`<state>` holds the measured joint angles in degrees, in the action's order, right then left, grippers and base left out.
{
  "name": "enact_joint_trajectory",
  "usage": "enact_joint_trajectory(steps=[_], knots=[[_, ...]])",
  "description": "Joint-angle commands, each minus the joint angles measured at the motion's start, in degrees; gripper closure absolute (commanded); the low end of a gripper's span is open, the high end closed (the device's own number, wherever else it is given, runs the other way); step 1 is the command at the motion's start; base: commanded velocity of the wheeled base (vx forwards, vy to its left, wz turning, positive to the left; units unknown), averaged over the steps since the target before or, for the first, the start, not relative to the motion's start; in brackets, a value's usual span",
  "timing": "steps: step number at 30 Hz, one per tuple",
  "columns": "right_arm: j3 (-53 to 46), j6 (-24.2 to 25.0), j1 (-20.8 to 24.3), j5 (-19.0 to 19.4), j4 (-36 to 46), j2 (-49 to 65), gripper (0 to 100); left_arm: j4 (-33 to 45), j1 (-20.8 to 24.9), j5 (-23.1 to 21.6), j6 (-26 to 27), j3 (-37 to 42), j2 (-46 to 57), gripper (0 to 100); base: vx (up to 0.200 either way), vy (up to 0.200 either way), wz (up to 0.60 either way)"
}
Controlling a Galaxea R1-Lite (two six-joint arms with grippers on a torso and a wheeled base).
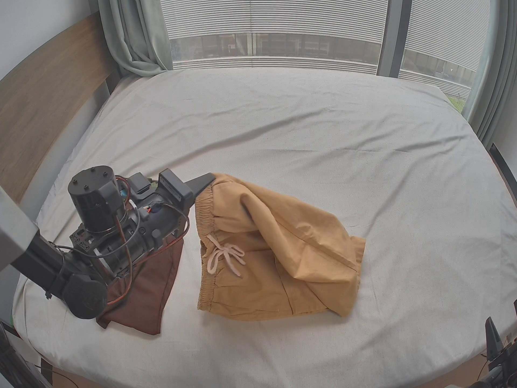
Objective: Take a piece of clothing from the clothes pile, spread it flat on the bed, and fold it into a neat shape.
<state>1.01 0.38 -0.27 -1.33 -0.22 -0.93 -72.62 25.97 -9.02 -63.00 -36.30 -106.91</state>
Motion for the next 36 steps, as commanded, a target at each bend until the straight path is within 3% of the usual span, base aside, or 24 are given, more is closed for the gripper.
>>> enact_joint_trajectory(steps=[1,7,12,14,19,26,36], knots=[[-1.01,-0.03,0.0,0.1,-0.04,0.75,0,-1.21,-5.49,-2.76,5.61,3.96,-0.58,100,0.0,0.0,0.0],[-1.01,-0.11,0.0,0.19,-0.04,0.75,0,-4.11,-9.88,-4.87,12.11,5.1,-4.8,100,0.0,0.0,0.0],[-1.01,-0.38,0.0,0.27,-0.04,0.75,0,-9.03,-10.59,-5.04,17.21,6.77,-8.31,100,0.0,0.0,0.0],[-1.01,-0.47,-0.17,0.36,-0.04,0.84,0,-15.62,-10.23,-6.18,21.43,9.32,-11.48,100,0.0,0.0,0.0],[-1.01,-0.38,-0.17,0.36,-0.04,0.84,0,-16.15,-10.59,-7.06,28.11,10.55,-13.32,100,0.0,0.0,0.0],[-1.01,-0.47,-0.17,0.36,-0.04,0.84,0,-16.15,-10.76,-6.54,32.5,11.17,-14.9,100,0.0,0.0,0.0],[-1.01,-0.2,-0.17,0.54,-0.04,0.84,0,-16.15,-10.76,-6.62,32.85,11.17,-14.9,100,0.0,0.0,0.0]])
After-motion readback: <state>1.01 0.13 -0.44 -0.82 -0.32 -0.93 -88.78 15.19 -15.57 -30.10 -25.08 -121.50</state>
